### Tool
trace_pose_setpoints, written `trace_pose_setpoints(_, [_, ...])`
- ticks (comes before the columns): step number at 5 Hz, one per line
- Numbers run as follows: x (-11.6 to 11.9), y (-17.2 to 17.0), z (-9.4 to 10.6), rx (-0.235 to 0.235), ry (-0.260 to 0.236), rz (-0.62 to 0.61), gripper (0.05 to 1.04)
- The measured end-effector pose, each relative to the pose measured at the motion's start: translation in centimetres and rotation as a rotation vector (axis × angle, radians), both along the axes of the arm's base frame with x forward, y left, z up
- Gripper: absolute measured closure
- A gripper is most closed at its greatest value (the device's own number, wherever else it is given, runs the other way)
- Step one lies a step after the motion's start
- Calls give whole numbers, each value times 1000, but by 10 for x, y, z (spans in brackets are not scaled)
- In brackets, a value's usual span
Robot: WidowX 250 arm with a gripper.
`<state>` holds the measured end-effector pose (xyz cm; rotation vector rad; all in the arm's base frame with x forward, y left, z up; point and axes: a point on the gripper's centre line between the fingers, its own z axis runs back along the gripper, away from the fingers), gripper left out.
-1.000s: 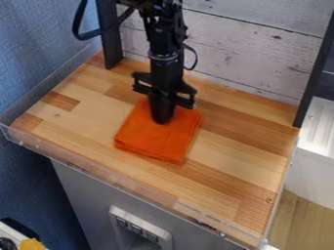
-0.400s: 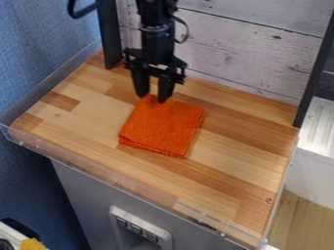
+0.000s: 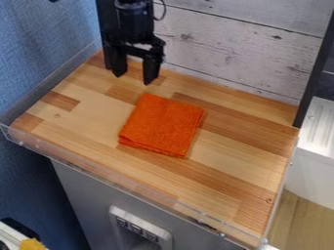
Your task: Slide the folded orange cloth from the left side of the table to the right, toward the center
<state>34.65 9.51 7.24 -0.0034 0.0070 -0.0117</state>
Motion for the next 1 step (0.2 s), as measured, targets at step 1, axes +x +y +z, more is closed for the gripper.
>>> trace_pose_setpoints(1, [3, 6, 8, 3, -21, -7, 84])
